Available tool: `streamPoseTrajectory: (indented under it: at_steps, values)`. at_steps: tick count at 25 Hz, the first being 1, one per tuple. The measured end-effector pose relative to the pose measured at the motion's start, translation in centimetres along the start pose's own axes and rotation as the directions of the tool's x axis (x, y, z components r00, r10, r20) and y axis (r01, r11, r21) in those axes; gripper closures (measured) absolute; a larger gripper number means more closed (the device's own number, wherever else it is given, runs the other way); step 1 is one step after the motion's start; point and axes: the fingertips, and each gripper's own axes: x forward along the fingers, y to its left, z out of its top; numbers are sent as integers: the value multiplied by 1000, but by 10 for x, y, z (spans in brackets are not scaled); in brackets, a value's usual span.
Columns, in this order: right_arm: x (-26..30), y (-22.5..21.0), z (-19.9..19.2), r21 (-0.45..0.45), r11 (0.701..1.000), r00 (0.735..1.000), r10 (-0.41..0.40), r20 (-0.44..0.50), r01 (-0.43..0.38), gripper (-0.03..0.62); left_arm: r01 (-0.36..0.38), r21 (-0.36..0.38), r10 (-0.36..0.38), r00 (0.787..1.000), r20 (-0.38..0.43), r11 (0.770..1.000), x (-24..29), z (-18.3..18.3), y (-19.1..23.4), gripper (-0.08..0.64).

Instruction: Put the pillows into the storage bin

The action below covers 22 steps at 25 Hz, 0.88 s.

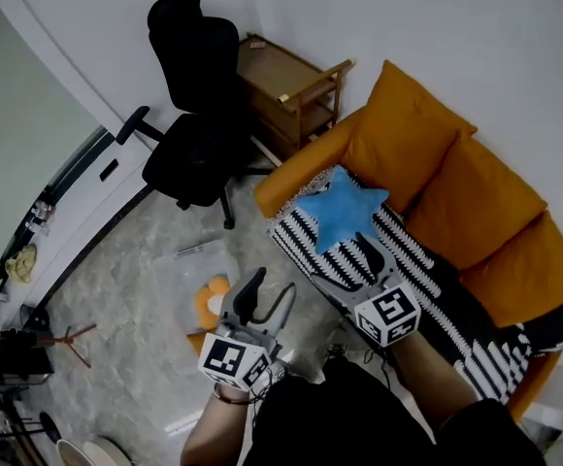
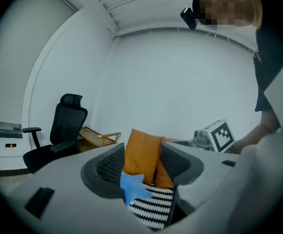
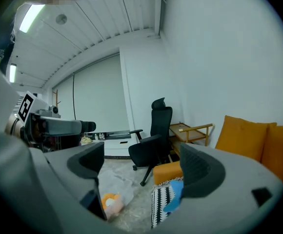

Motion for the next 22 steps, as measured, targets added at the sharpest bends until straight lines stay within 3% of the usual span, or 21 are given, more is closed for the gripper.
streamPoseTrajectory:
  at_steps: [10, 17, 22]
  values:
    - [-24, -67, -41, 85, 980, 982, -171, -73, 177, 100, 163, -19, -164, 985, -56, 986, 71, -15, -17, 339]
    - [-9, -90, -55, 70, 955, 951, -276, -137, 287, 97, 284, -12, -284, 956, -78, 959, 106, -28, 0, 339]
    - [9, -95, -64, 20, 946, 931, -316, -183, 325, 94, 352, -58, -357, 929, -100, 934, 128, -48, 12, 339]
